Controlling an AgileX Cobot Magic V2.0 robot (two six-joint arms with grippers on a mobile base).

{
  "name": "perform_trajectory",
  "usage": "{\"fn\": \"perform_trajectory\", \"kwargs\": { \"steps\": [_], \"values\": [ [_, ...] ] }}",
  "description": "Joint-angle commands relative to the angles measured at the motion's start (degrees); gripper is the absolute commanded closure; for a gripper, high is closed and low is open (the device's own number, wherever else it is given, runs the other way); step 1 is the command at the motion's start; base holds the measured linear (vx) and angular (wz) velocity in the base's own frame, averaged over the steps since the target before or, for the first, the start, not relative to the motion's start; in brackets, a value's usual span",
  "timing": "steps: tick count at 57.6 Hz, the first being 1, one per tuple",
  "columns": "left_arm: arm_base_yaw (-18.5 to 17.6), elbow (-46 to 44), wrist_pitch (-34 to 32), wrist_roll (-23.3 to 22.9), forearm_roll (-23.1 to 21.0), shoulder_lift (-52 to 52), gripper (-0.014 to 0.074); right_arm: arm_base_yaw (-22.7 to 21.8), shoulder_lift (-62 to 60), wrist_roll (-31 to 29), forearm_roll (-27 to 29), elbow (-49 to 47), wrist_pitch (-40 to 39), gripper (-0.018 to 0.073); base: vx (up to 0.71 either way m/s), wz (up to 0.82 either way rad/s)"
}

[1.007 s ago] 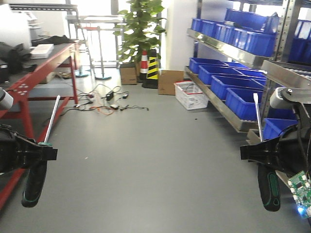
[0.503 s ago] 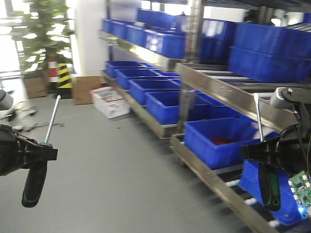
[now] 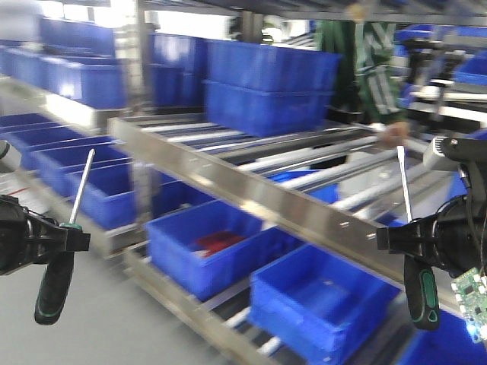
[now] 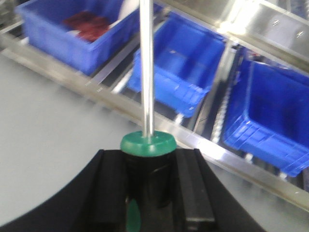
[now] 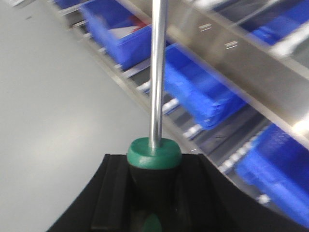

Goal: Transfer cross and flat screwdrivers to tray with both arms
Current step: 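Drive along the bin shelves to the grey tray on the conveyor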

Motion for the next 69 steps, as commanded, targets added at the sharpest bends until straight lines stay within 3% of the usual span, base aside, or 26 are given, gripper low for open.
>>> {"fn": "perform_trajectory", "kwargs": {
  "steps": [1, 69],
  "values": [
    [-0.2, -1.7, -3.5, -0.5, -2.1, -1.7, 0.0594, -0.2, -1.3, -0.2, -0.5, -1.9, -4.9, 0.0568, 0.40, -0.61],
    [-0.2, -1.7, -3.4, -0.5, -2.1, -1.7, 0.0594, -0.2, -1.3, -0.2, -0.3, -1.9, -4.8, 0.0568, 0.27, -0.58]
  ]
}}
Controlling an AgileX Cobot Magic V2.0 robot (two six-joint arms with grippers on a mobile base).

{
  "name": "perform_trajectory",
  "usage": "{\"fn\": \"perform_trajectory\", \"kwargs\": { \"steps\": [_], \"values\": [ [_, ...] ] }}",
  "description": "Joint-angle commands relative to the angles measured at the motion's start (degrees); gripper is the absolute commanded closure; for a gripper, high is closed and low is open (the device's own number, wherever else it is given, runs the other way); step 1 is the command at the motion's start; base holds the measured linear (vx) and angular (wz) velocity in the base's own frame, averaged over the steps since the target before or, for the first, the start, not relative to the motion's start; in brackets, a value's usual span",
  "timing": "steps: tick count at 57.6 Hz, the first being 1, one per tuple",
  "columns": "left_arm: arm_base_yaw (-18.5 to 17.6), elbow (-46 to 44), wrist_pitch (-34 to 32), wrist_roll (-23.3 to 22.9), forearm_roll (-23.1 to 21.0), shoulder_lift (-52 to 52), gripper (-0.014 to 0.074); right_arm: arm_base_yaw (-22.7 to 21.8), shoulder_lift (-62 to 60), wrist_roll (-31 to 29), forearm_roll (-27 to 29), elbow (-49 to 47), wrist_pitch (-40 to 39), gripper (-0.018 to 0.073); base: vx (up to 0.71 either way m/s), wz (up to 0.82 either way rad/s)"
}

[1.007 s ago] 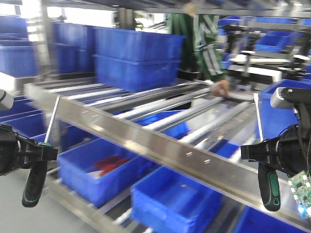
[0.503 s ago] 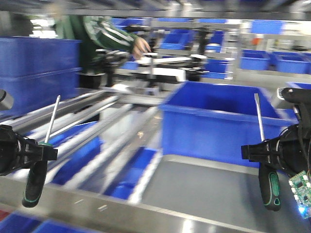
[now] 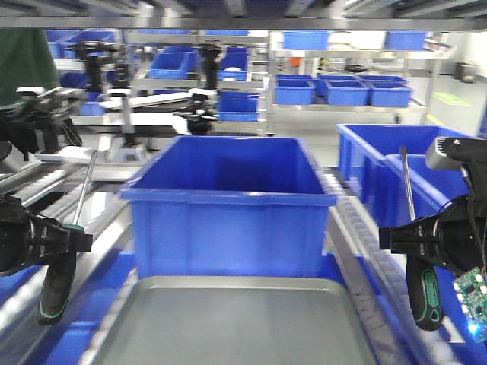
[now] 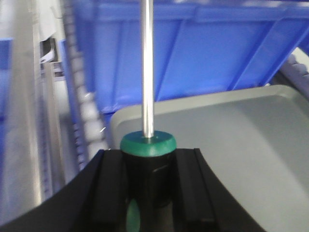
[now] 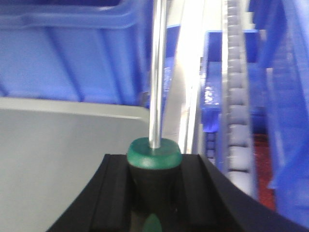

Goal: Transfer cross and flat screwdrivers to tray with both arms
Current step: 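Drive along the bin shelves to the grey tray on the conveyor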

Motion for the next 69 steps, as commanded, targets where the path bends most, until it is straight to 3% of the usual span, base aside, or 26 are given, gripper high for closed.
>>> {"fn": "perform_trajectory", "kwargs": {
  "steps": [1, 57, 69],
  "values": [
    [-0.2, -1.7, -3.6, -0.5, -2.0, -1.7, 0.0594, -0.2, -1.3, -0.2, -0.3, -1.9, -4.8, 0.0568, 0.11, -0.24],
    [-0.2, -1.7, -3.6, -0.5, -2.0, -1.7, 0.0594, -0.2, -1.3, -0.2, -0.3, -1.9, -5.8, 0.0568, 0.02, -0.04],
    [-0.2, -1.7, -3.6, -0.5, -2.0, -1.7, 0.0594, -0.2, -1.3, -0.1, 2.1, -1.9, -7.9, 0.0568, 0.00, 0.00]
  ]
}}
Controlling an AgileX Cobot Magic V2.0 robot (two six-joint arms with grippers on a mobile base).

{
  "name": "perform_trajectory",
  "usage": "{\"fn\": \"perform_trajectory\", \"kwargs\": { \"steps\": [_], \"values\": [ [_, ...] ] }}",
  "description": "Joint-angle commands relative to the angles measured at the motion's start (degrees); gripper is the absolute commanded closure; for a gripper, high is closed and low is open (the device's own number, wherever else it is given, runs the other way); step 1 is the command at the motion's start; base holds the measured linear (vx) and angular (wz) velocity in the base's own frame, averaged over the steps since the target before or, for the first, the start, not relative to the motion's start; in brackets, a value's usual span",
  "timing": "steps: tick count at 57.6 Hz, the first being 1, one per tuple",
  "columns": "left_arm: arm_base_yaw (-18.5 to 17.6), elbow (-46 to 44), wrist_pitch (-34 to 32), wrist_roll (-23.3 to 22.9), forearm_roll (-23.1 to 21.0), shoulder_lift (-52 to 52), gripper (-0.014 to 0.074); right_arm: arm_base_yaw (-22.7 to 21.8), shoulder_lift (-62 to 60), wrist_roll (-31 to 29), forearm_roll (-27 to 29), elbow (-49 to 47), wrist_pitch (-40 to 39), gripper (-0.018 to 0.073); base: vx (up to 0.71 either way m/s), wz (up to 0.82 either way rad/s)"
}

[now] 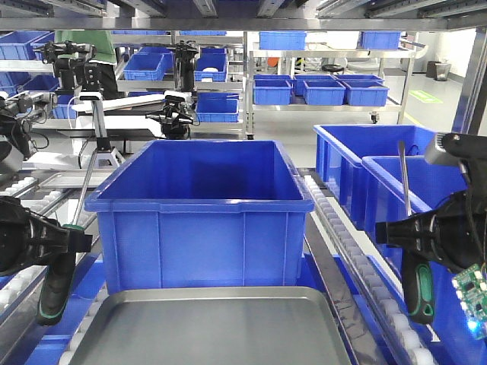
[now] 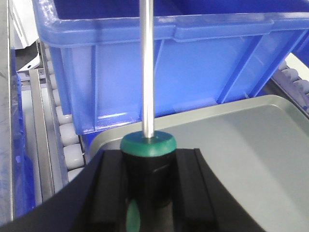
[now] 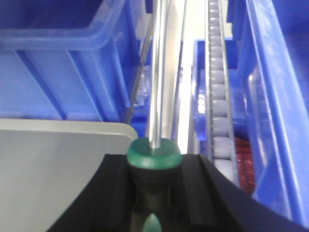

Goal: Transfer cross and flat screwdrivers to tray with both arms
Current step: 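Drive along the bin shelves to the grey tray on the conveyor, then lower both screwdrivers onto the grey tray and open both grippers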

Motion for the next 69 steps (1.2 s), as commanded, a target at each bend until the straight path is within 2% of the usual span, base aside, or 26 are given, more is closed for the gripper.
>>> {"fn": "perform_trajectory", "kwargs": {
  "steps": [1, 6, 9, 17, 23, 29, 39, 44, 54, 63, 69],
  "values": [
    [-0.2, -1.7, -3.7, -0.5, -2.0, -1.7, 0.0594, -0.2, -1.3, -0.1, 1.7, -1.9, -5.8, 0.0568, 0.00, 0.00],
    [-0.2, -1.7, -3.5, -0.5, -2.4, -1.7, 0.0594, -0.2, -1.1, -0.9, 5.9, -1.9, -6.2, 0.0568, 0.00, 0.00],
    [-0.2, -1.7, -4.4, -0.5, -4.3, -1.7, 0.0594, -0.1, -0.7, -4.0, 9.6, -1.9, -5.8, 0.0568, 0.00, 0.00],
    [-0.5, -1.7, -5.2, -0.4, -11.2, 0.4, 0.0594, -0.1, 1.9, -15.8, 23.3, -1.9, -3.3, 0.0568, 0.00, 0.00],
    [-2.0, -1.7, -0.3, -0.4, -15.1, 3.9, 0.0594, -0.1, 4.9, -25.2, 35.4, -1.9, -0.2, 0.0568, 0.00, 0.00],
    [-3.7, -1.7, 2.9, -0.3, -16.2, 7.3, 0.0594, -0.1, 8.4, -33.8, 44.6, -1.9, 3.4, 0.0568, 0.00, 0.00],
    [-4.7, -1.7, 3.7, -0.5, -16.6, 11.7, 0.0592, -0.1, 15.1, -40.7, 58.8, -1.9, 6.8, 0.0561, 0.00, 0.00],
    [-4.9, -1.7, 4.5, -0.5, -16.6, 13.1, 0.0585, 0.0, 17.9, -42.4, 61.7, -1.9, 8.0, 0.0545, 0.00, 0.00],
    [-5.1, -1.7, 4.4, -0.5, -16.8, 14.2, 0.0551, 4.4, 21.3, -43.5, 60.0, -1.9, 4.1, 0.0449, 0.00, 0.00],
    [-5.1, -1.7, 4.0, -0.5, -16.9, 14.3, 0.0467, 8.4, 22.8, -43.4, 57.4, -1.9, -1.6, 0.0267, 0.00, 0.00],
    [-5.1, -1.7, 4.3, -0.5, -16.9, 14.3, 0.0369, 8.5, 22.9, -43.4, 57.1, -1.9, -1.7, 0.0144, 0.00, 0.00]
  ]
}}
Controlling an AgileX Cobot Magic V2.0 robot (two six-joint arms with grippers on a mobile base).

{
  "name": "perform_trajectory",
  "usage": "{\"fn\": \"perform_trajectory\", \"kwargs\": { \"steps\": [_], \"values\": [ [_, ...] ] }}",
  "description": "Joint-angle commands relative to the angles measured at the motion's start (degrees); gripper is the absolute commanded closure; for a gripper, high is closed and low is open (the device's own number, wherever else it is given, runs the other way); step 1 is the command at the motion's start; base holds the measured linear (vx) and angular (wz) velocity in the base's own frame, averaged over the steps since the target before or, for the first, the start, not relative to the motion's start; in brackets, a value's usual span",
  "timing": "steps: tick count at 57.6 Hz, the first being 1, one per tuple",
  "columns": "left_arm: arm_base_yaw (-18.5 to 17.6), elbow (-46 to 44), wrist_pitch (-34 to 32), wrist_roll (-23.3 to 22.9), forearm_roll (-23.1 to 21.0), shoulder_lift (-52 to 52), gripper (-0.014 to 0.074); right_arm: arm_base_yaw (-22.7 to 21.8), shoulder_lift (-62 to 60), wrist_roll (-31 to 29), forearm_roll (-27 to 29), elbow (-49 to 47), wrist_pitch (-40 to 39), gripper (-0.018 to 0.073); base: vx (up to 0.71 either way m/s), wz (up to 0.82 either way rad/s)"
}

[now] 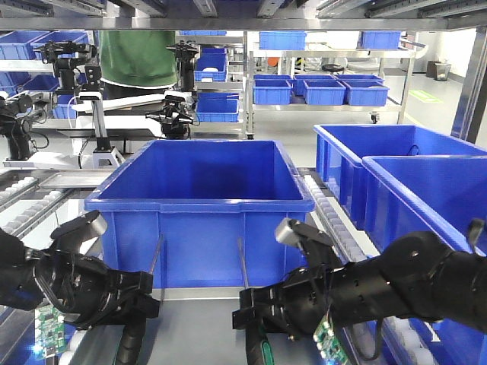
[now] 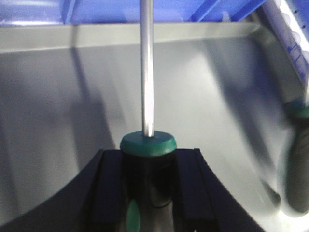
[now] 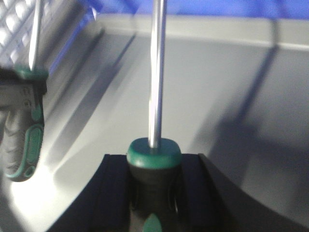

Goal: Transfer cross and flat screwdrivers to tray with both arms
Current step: 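Lower both screwdrivers onto the grey tray and open both grippers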

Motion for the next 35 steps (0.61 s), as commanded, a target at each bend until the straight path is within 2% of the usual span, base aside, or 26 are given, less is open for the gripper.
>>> {"fn": "perform_trajectory", "kwargs": {
  "steps": [1, 10, 18, 23, 35],
  "values": [
    [-0.4, -1.7, -1.5, -0.5, -3.2, -2.2, 0.0345, -0.2, -2.5, -0.9, 1.7, -1.9, -1.9, 0.0122, 0.00, 0.00],
    [-0.4, -1.7, -1.1, -0.4, -2.9, -2.2, 0.0149, -0.3, -2.5, -0.9, 1.4, -1.9, -0.5, 0.0015, 0.00, 0.00],
    [-0.4, -1.7, -1.0, -0.3, -2.8, -2.2, 0.0016, -0.3, -2.7, -0.9, 1.4, -1.9, -0.5, 0.0003, 0.00, 0.00],
    [-0.4, -1.7, -0.9, -0.3, -2.8, -2.2, -0.0015, -0.3, -3.0, -0.9, 1.5, -1.9, -0.6, 0.0003, 0.00, 0.00],
    [-0.4, -1.7, -0.8, 0.4, -2.6, -2.2, -0.0006, -0.3, -3.5, -0.9, 1.6, -1.9, 0.0, 0.0006, 0.00, 0.00]
  ]
}}
